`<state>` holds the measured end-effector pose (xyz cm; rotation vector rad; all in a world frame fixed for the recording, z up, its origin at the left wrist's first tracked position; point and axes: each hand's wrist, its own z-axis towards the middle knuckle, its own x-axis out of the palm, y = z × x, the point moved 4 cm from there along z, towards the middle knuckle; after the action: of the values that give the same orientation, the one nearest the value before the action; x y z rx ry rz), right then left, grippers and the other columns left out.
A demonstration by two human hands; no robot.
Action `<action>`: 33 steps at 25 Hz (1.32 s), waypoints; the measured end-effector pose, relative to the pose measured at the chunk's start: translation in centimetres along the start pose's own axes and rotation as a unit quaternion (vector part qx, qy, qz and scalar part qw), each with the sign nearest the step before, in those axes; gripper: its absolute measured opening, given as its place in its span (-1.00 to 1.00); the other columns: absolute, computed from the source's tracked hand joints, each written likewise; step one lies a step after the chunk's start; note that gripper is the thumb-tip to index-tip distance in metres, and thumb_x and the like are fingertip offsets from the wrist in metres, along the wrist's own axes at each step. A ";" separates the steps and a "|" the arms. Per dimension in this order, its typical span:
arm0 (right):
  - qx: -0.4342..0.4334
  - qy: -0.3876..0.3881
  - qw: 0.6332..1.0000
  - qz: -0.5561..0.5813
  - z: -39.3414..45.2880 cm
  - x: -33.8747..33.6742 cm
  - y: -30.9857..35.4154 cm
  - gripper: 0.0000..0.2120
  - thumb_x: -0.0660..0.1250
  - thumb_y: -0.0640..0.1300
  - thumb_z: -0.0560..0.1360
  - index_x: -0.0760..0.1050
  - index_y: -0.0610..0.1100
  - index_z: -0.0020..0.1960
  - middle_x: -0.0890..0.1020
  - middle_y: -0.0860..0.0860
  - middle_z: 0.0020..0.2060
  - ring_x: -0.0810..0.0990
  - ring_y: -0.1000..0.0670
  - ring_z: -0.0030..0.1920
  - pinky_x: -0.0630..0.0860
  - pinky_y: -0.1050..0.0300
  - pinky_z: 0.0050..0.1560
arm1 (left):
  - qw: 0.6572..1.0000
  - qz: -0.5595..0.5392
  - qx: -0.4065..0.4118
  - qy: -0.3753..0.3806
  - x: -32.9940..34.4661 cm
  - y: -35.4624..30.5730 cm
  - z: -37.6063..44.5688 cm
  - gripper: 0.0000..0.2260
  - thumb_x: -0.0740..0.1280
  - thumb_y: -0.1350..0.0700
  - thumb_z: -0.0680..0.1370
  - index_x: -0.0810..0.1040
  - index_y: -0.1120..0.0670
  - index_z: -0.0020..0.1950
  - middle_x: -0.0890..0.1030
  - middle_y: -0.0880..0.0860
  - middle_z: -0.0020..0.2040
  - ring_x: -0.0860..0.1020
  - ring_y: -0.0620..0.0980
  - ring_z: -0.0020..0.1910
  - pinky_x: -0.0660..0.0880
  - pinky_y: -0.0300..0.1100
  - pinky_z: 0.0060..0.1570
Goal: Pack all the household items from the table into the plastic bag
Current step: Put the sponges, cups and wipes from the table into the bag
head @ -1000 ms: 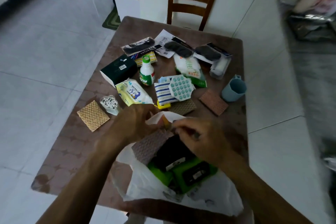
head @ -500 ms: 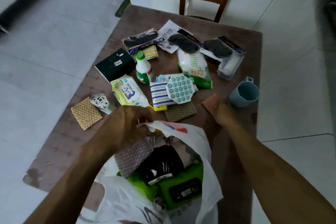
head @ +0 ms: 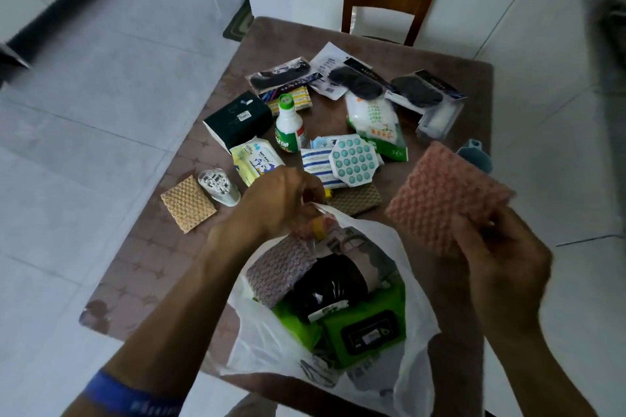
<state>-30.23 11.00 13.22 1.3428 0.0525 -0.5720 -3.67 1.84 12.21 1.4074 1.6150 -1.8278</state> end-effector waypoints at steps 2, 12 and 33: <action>-0.100 0.073 0.992 -0.009 -3.9 0.7 3.5 -0.82 0.40 0.00 0.52 0.57 0.16 0.11 0.65 0.23 -0.09 0.63 0.18 -0.13 0.56 0.38 -0.16 | 1.000 -0.014 0.002 -0.001 -0.4 0.6 -0.1 -0.82 0.46 0.10 0.43 0.69 0.02 0.02 0.70 -0.01 -0.08 0.62 -0.02 -0.17 0.57 -0.04 -0.15; -0.172 0.294 0.848 -0.405 -4.5 13.1 2.3 -0.59 0.32 -0.14 0.51 0.49 -0.07 0.36 0.66 -0.05 0.08 0.65 -0.05 -0.04 0.59 0.09 -0.07 | 0.995 -0.093 0.023 -0.008 0.0 1.3 -2.2 -0.90 0.49 0.13 0.41 0.70 0.07 -0.08 0.71 -0.01 -0.19 0.65 -0.06 -0.21 0.57 -0.01 -0.16; 0.348 0.121 0.928 -0.060 6.5 9.5 -12.7 -0.72 0.44 -0.08 0.42 0.55 0.05 0.12 0.67 0.04 0.01 0.65 -0.03 -0.03 0.60 0.02 -0.14 | 0.999 -0.035 0.000 -0.033 -1.0 0.6 -3.6 -0.78 0.39 -0.12 0.45 0.59 -0.08 0.03 0.60 -0.12 -0.18 0.56 -0.14 -0.25 0.52 -0.16 -0.26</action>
<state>-29.23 0.15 -0.03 2.1136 0.1434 -0.5454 -1.15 4.50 13.11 1.2921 1.6522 -1.8915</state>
